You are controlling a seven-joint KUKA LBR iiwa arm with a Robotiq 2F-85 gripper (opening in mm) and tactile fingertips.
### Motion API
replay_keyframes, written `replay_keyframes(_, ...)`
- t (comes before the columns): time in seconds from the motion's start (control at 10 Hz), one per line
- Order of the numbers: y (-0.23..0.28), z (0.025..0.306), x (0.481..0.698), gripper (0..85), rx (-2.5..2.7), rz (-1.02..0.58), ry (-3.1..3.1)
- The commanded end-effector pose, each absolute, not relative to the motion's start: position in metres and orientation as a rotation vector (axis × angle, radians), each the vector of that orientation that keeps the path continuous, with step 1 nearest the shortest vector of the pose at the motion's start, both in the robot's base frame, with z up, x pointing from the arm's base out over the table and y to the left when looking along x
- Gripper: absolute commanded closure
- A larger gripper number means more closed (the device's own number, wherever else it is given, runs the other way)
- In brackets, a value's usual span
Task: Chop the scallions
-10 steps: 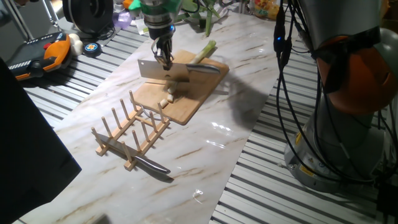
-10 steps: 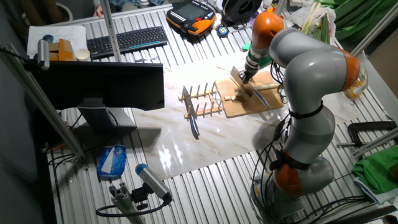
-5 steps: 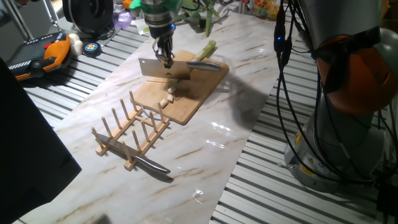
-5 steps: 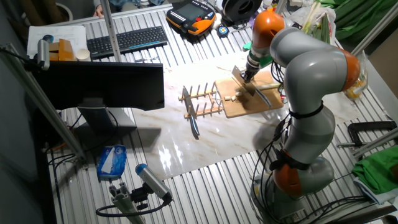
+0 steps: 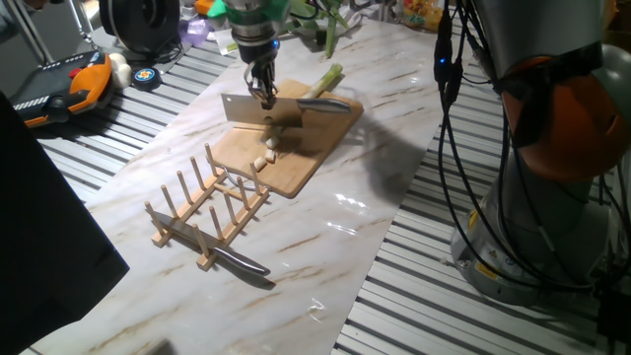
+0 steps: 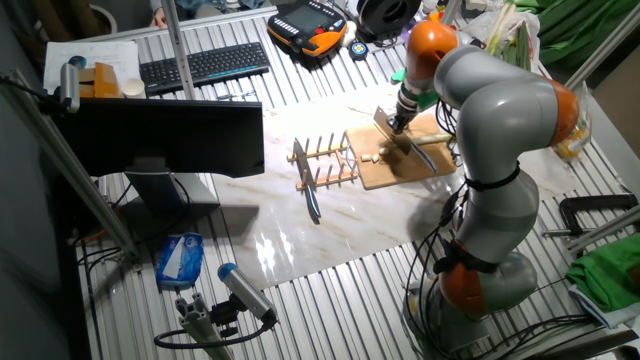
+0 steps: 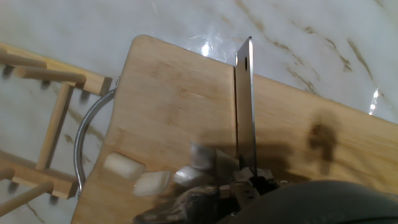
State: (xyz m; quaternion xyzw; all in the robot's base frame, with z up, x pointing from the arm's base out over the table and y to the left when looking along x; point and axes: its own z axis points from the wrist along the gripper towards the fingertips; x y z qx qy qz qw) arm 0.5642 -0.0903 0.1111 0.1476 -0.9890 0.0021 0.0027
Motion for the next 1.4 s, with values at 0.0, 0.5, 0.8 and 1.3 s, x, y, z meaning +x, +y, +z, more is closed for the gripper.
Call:
replay_keyframes(0.0, -0.0903, 0.1093, 0.5633, 84.3, 0.463, 0.006, -3.101)
replay_keyframes(0.5, -0.0896, 0.1071, 0.5634, 84.3, 0.464, 0.008, -3.108)
replay_keyframes(0.8, -0.094, 0.1054, 0.5607, 84.3, 0.469, 0.006, -3.109)
replay_keyframes(1.3, -0.0872, 0.1075, 0.5614, 84.3, 0.452, 0.01, -3.11)
